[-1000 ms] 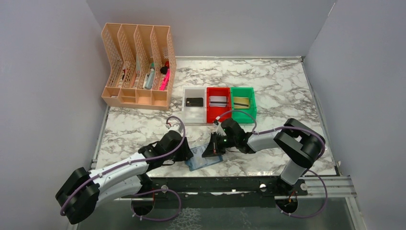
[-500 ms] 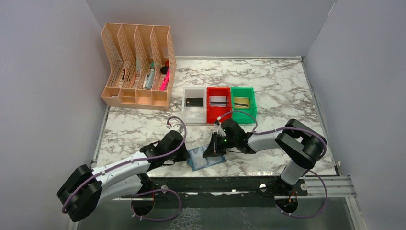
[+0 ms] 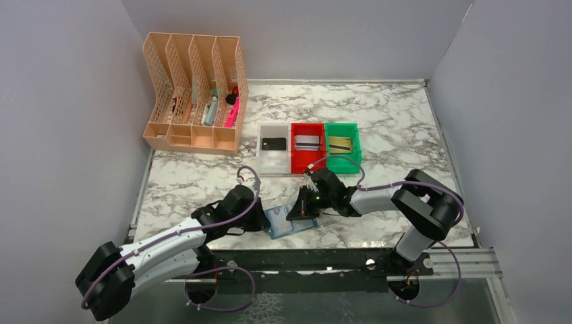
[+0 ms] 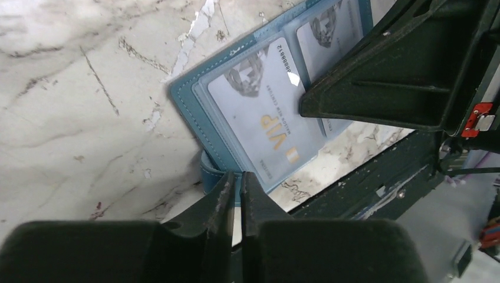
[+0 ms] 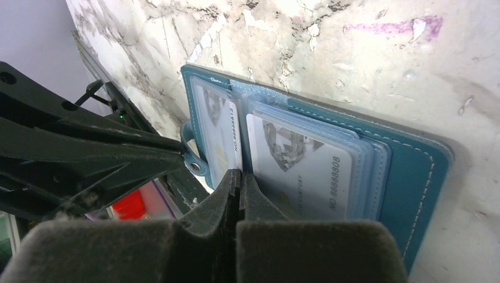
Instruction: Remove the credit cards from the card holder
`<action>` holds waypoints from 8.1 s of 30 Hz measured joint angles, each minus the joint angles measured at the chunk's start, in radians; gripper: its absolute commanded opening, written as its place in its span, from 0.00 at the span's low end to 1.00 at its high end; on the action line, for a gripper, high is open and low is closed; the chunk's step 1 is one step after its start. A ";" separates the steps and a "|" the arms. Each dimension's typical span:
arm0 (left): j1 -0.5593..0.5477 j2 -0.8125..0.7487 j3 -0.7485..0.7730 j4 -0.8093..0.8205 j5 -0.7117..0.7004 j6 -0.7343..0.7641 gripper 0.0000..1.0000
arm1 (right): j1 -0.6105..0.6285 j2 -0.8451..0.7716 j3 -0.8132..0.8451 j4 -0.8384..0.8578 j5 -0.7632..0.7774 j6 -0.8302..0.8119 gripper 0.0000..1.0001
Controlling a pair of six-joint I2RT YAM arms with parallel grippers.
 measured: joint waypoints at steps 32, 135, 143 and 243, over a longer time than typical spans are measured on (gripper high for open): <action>0.000 -0.043 0.097 -0.119 -0.171 -0.035 0.40 | 0.000 -0.130 0.037 -0.175 0.101 -0.076 0.01; -0.003 0.148 0.134 0.071 -0.109 0.069 0.38 | -0.002 -0.557 0.062 -0.474 0.700 -0.416 0.01; -0.003 0.085 0.134 0.038 -0.167 0.068 0.50 | -0.008 -0.526 0.062 -0.330 0.819 -0.628 0.01; -0.003 -0.032 0.169 -0.098 -0.233 0.087 0.64 | -0.230 0.174 0.545 -0.216 0.440 -1.710 0.46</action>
